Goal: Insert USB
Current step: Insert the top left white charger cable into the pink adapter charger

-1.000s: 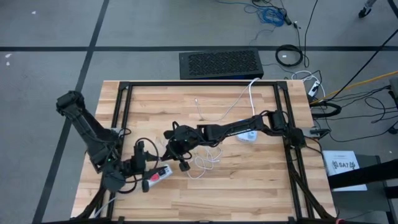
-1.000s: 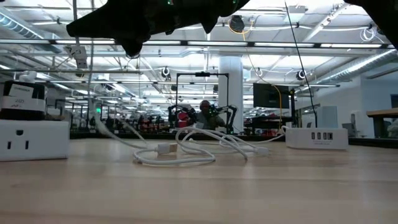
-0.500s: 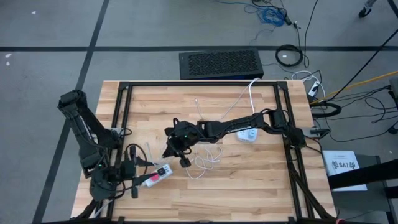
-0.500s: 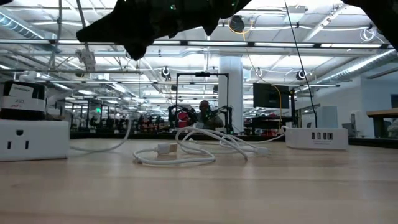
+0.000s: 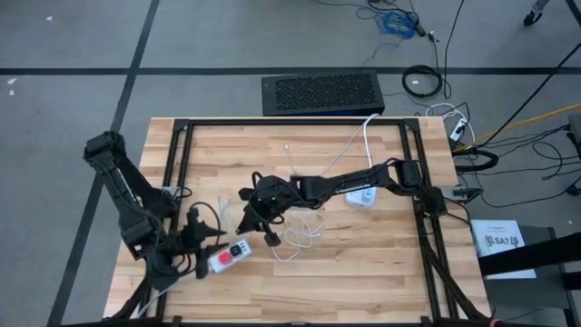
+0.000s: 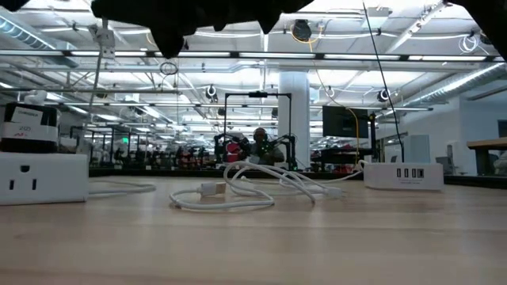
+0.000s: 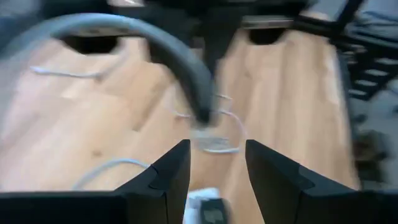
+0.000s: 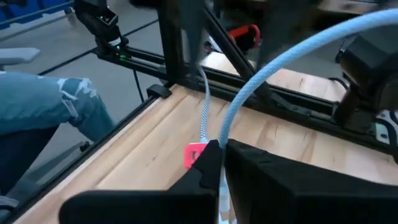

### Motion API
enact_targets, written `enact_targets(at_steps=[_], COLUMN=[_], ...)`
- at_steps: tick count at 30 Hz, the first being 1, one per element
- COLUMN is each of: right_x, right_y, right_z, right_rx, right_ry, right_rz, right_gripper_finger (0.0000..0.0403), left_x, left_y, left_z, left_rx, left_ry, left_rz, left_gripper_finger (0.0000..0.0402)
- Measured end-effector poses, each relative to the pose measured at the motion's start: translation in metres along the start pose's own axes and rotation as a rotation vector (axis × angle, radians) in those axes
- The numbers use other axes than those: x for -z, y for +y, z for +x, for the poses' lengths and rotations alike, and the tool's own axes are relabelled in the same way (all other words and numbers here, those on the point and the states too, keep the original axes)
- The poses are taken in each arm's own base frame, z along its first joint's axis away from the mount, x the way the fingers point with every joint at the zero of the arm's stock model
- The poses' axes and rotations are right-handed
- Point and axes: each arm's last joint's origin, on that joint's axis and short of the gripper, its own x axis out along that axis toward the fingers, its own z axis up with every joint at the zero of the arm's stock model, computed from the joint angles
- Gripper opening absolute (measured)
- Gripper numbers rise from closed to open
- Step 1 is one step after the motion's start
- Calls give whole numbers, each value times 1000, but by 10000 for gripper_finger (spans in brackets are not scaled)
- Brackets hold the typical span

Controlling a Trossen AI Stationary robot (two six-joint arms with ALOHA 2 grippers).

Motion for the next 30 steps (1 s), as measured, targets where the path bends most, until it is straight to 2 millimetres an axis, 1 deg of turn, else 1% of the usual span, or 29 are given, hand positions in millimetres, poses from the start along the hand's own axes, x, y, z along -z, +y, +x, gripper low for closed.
enact_targets(at_steps=[3,5,9,11,13,16,20,24,30], right_x=[2,5,21,21,21,26,34,47,52], right_y=[-3,-4,6,13,22,31,34,28,25], right_z=[-1,1,9,12,16,24,35,45,49], right_rx=[3,6,-16,-27,-32,17,53,73,106], right_ry=[6,-20,-41,-89,-130,-134,-152,-189,-200], right_rz=[6,-2,27,31,29,36,47,98,113], right_gripper_finger=[0,0,0,0,0,0,0,0,0], left_x=[4,14,52,70,84,99,109,109,108], left_y=[-11,-21,-37,-43,-47,-50,-51,-51,-50], left_z=[-3,0,18,28,38,48,54,55,57], left_rx=[85,107,54,7,-42,-94,-127,-130,-137], left_ry=[36,59,163,185,191,180,191,189,181], left_rz=[-30,-45,-61,-70,-84,-105,-120,-122,-123], left_gripper_finger=[160,153,118,96,77,56,40,34,33])
